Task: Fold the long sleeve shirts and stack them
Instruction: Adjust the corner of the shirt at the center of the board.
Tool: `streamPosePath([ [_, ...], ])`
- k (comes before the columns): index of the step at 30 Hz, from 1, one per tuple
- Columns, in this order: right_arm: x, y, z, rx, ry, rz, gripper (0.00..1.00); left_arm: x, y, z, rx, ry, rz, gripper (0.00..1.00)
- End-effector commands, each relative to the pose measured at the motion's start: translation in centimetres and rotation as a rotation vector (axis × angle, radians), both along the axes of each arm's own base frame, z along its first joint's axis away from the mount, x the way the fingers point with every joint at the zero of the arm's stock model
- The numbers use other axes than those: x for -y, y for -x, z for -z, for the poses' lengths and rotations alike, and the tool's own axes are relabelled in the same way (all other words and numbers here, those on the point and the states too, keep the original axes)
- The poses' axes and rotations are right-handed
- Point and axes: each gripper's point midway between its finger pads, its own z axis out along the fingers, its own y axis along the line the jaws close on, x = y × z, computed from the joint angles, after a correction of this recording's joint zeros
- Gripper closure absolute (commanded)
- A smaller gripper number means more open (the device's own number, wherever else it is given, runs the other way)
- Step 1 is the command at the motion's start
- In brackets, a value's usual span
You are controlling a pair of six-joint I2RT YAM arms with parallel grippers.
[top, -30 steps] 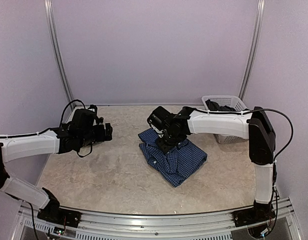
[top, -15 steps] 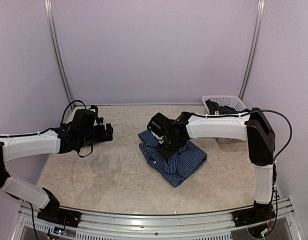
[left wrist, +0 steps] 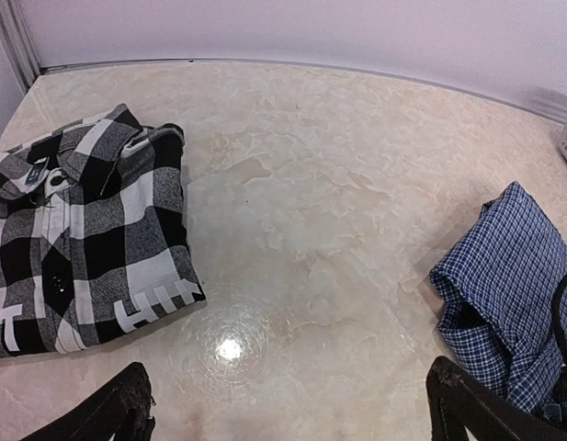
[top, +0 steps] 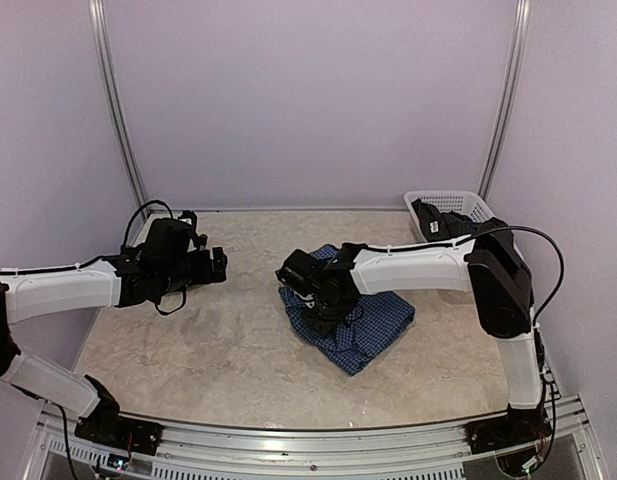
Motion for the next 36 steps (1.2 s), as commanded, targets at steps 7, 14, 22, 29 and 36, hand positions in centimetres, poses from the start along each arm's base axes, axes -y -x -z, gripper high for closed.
streamPosePath([
  [7,-0.7,-0.6,-5.4,0.083,-0.085,0.010,0.43,0.6,-0.3,1.0,-0.011,0.020,0.020,0.01],
  [14,0.3,-1.6,-9.5,0.116,-0.204,0.028,0.37,1.7,-0.2,1.1,-0.013,0.090,0.055,0.01],
  [22,5.4,-5.3,-9.3,0.125,-0.255,0.148,0.32,3.9,0.2,1.6,-0.054,0.194,0.131,0.01],
  [29,8.8,-8.4,-7.1,0.039,-0.390,0.215,0.19,8.0,2.1,2.5,-0.094,0.364,0.227,0.01],
  [36,10.7,-9.4,-5.3,-0.060,-0.510,0.251,0.12,14.7,4.8,4.0,-0.161,0.485,0.329,0.01],
])
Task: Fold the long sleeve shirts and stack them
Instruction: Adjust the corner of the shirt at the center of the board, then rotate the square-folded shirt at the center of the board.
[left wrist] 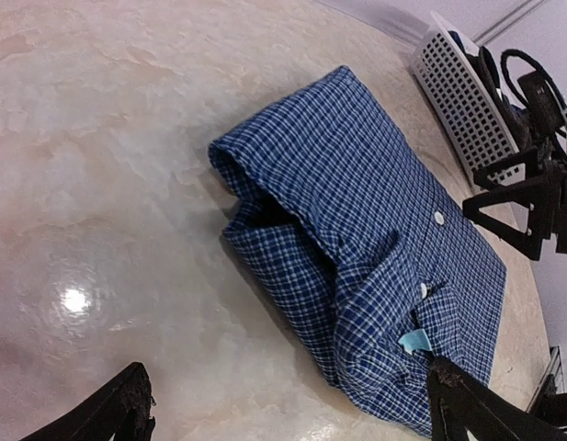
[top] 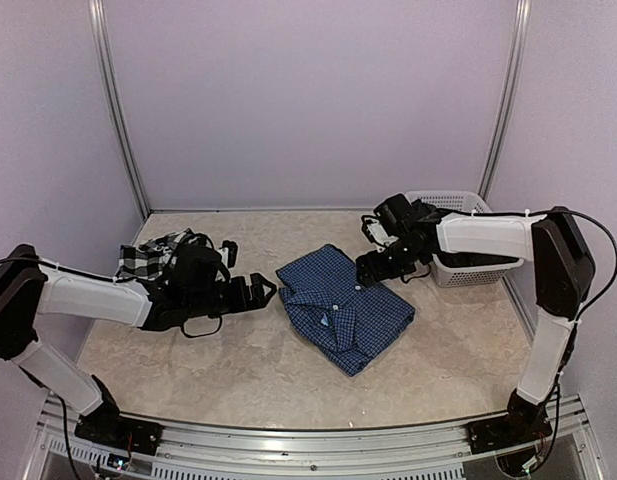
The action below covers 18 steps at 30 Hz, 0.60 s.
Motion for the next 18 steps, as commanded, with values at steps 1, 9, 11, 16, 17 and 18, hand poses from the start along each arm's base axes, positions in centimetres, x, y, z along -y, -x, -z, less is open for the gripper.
streamPosePath([
  [1,-0.7,-0.2,-1.0,-0.023,-0.172,-0.027,0.12,5.5,1.5,-0.4,-0.027,0.132,0.082,0.01],
  [9,0.6,0.0,0.4,-0.098,-0.338,-0.042,0.12,9.2,2.6,1.9,-0.112,0.192,0.139,0.01],
  [11,0.5,-0.3,0.8,-0.110,-0.354,-0.046,0.12,9.5,3.0,2.4,-0.129,0.202,0.144,0.01],
  [16,0.4,-0.4,2.1,-0.145,-0.376,-0.051,0.12,10.1,3.7,3.6,-0.171,0.235,0.163,0.01],
  [17,0.4,-0.3,2.3,-0.154,-0.382,-0.051,0.12,10.2,3.7,3.7,-0.177,0.243,0.165,0.01],
  [18,0.4,-0.1,2.5,-0.161,-0.387,-0.051,0.12,10.3,3.8,4.1,-0.187,0.247,0.168,0.01],
])
